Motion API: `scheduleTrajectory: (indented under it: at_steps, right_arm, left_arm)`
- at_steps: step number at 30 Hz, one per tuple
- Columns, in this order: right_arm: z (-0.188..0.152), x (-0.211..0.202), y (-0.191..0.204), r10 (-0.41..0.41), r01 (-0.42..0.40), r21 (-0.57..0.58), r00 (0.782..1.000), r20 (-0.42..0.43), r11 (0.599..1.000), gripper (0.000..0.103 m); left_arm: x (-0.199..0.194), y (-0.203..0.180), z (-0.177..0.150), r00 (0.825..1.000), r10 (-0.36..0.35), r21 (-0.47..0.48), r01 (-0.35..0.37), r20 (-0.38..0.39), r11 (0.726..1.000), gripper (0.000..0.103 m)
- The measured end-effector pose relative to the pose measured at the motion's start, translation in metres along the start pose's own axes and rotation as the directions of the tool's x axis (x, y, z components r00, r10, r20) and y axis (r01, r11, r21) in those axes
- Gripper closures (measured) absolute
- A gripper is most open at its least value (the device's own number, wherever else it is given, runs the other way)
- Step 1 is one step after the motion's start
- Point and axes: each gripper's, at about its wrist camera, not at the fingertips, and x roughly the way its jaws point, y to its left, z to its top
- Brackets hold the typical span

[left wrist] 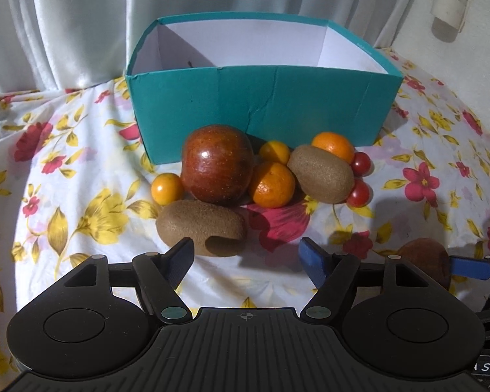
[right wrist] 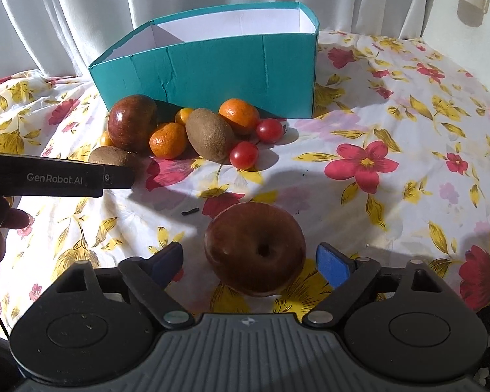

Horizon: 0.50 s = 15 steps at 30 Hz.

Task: Organize fruits
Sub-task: 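Grasp the lone red apple with the right tool while the left tool grasps a brown kiwi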

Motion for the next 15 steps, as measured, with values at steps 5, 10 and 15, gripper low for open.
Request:
scheduleTrajectory:
  at_steps: [5,10,15]
  right_arm:
    - [0.001,0.009,-0.001,-0.004,0.004,-0.003,1.0,-0.019,1.0,0.025]
    - [0.002,0.015,-0.005,0.0,0.001,0.017,0.999,-0.033,1.0,0.031]
    - [0.003,0.017,-0.005,0.0,0.001,0.012,0.999,-0.036,1.0,0.031]
  left_arm:
    - [0.01,0.001,0.001,1.0,0.025,0.014,-0.025,-0.002,1.0,0.032]
    - [0.016,-0.005,0.002,0.996,0.066,0.063,-0.069,0.055,0.996,0.029]
    - [0.017,-0.003,0.004,0.995,0.068,0.08,-0.074,0.076,0.994,0.026]
